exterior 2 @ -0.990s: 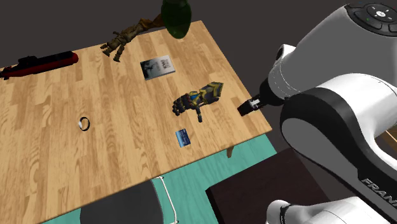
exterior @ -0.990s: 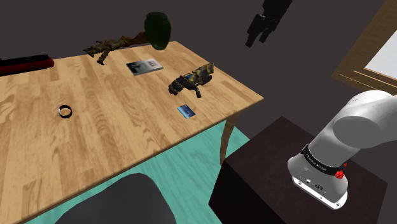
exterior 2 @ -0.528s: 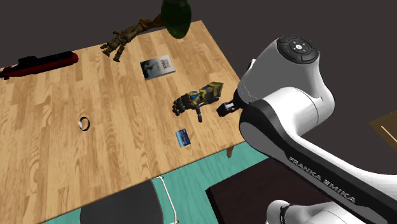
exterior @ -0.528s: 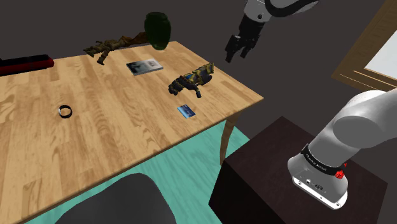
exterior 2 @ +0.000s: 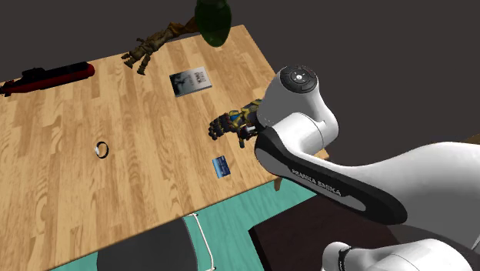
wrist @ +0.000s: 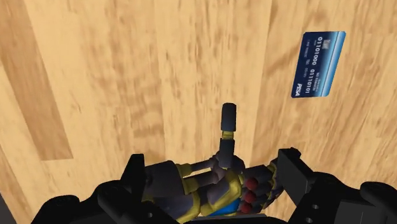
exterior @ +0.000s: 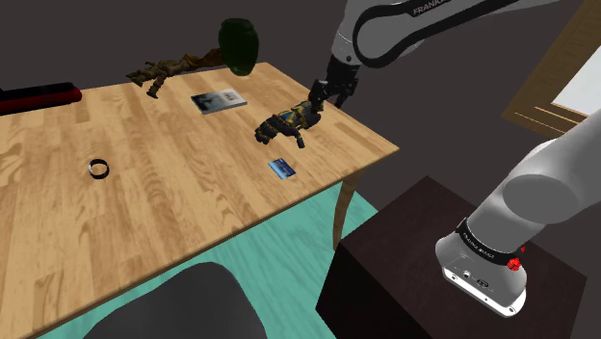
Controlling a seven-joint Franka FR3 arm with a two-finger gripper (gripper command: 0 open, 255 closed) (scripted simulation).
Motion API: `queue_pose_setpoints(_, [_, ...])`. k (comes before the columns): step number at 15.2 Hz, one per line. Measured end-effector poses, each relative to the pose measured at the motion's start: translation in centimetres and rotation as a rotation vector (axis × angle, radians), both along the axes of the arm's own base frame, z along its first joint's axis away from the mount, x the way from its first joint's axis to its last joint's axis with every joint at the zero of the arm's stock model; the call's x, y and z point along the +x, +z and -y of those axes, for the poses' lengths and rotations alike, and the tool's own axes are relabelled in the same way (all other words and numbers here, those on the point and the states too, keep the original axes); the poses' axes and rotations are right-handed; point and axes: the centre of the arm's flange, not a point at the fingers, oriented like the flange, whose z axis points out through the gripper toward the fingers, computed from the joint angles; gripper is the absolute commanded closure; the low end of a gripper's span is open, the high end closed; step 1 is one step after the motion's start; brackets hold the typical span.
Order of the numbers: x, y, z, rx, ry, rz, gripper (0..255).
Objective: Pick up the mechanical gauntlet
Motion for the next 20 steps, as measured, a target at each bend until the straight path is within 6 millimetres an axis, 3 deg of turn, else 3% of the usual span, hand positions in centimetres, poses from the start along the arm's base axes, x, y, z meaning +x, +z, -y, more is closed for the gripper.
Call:
queue_pose_setpoints(9, [6.5, -8.3, -3.6, 0.027, -0.071, -0.002, 0])
queue_pose_setpoints(17, [6.9, -12.4, -3.7, 0.029, -0.076, -0.002, 0])
queue_pose_setpoints(18, [6.9, -12.5, -3.7, 0.029, -0.076, -0.002, 255])
queue_pose_setpoints(20, [6.9, -12.6, -3.7, 0.029, -0.076, -0.001, 255])
